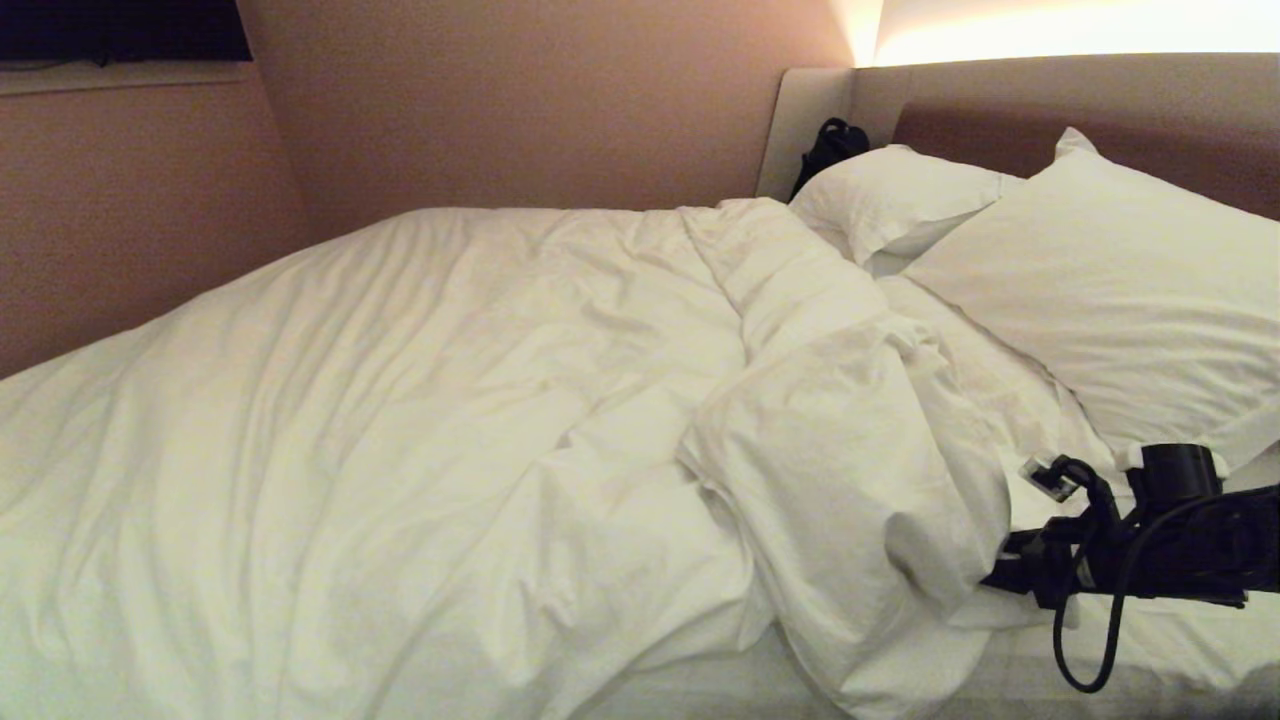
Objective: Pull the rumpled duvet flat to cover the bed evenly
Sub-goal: Flatten the corners of the folded blanket
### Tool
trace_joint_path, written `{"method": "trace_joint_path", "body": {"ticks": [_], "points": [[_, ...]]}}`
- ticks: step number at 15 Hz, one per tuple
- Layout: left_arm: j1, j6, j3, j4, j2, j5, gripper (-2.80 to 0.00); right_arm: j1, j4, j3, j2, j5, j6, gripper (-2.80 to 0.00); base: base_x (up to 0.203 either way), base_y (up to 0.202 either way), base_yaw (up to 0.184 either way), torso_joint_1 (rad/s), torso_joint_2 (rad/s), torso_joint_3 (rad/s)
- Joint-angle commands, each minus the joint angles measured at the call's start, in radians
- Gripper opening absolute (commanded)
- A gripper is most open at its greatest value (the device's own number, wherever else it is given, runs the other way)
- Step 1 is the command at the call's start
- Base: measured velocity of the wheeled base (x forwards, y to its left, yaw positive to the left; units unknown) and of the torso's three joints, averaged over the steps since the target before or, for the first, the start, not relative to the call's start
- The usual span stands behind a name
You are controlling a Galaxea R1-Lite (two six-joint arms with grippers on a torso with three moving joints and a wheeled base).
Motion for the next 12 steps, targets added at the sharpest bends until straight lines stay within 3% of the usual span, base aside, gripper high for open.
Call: {"method": "trace_joint_path", "body": {"ticks": [1, 6, 12], "points": [[0.001, 0.000, 0.000, 0.000, 0.001, 0.001, -2.80, 0.005, -0.003, -0.004, 0.015, -0.014, -0.002, -2.80, 0.000, 0.000, 0.000, 0.000, 0.00, 0.000], [0.001, 0.000, 0.001, 0.000, 0.000, 0.001, -2.80, 0.004, -0.001, 0.006, -0.017, -0.015, 0.027, -2.80, 0.000, 0.000, 0.000, 0.000, 0.00, 0.000], [0.001, 0.000, -0.001, 0.000, 0.000, 0.001, -2.80, 0.005, 0.003, 0.049, -0.237, -0.012, 0.191, -2.80, 0.000, 0.000, 0.000, 0.000, 0.00, 0.000]]}}
